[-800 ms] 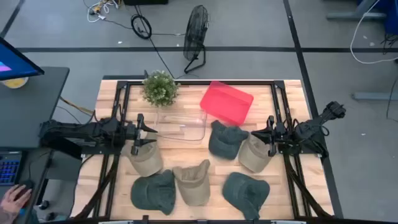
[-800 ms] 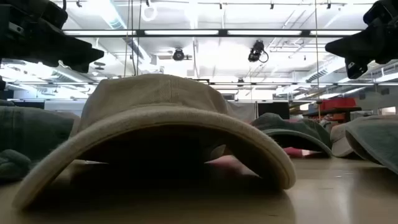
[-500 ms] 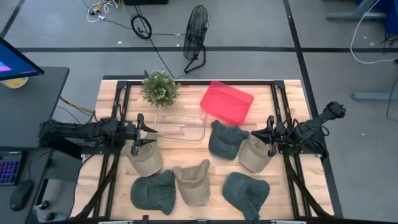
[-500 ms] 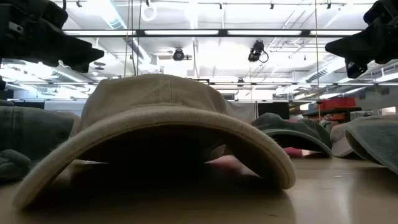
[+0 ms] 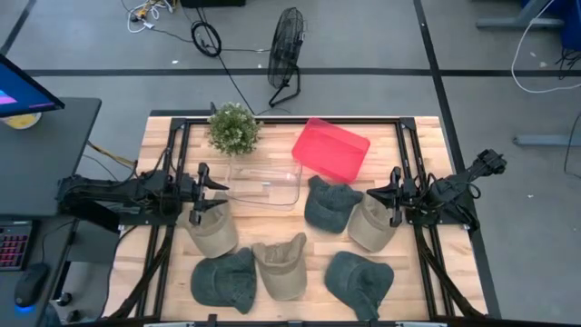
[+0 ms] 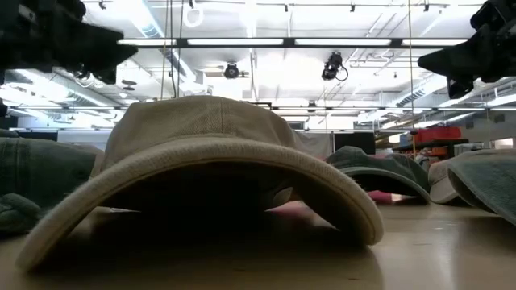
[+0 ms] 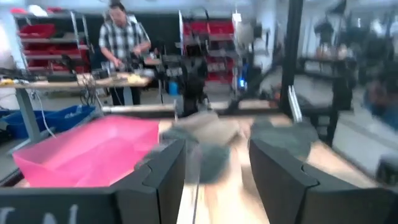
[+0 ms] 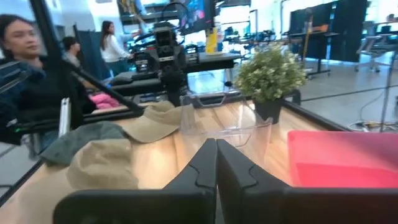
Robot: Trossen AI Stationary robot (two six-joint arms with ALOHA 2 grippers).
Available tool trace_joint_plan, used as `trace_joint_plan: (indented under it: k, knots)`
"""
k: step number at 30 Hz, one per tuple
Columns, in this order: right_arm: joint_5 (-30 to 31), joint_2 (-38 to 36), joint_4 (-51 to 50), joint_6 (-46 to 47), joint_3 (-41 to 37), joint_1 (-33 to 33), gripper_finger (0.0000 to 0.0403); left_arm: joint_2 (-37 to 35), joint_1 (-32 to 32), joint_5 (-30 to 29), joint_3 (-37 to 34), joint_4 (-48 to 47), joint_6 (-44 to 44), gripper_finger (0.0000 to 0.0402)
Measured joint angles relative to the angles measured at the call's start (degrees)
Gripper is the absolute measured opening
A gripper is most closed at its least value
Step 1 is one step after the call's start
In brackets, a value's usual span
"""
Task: Pick & Place hat
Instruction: Put the top black cap into the red bin
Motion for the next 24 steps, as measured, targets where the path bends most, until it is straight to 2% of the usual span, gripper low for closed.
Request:
trace_joint_plan:
  k: [3, 6, 9, 15, 17, 21, 24]
  knots:
    - [0.0, 0.0, 2.7, -0.7, 0.0, -2.0, 0.0011, 0.0, 0.0, -3.3, 0.6, 1.3, -2.6, 0.0181]
    - [-1.3, 0.0, 4.5, -1.7, 0.0, -3.7, 0.0033, 0.2, 0.0, -5.0, 2.4, 1.7, -3.1, 0.0181]
    - [-3.0, 0.2, 7.8, -2.3, 0.0, -5.2, 0.0069, 1.8, 0.0, -5.7, 4.7, 1.5, -2.5, 0.0181]
    - [-12.1, 0.5, 15.2, -2.8, 0.0, -7.5, 0.0146, 9.0, 0.0, -8.4, 10.7, 1.5, -3.9, 0.0181]
    - [-12.8, 1.2, 16.9, -3.8, 0.0, -8.1, 0.0164, 11.7, 0.0, -8.4, 12.8, 1.4, -4.5, 0.0181]
    - [-13.0, 5.3, 15.0, -3.9, 3.8, -9.2, 0.0181, 17.1, 0.0, -8.4, 16.5, 0.6, -4.8, 0.0181]
    - [-13.0, 11.1, 10.1, -3.9, 9.3, -10.0, 0.0183, 20.2, 0.0, -8.4, 18.9, -0.3, -3.9, 0.0181]
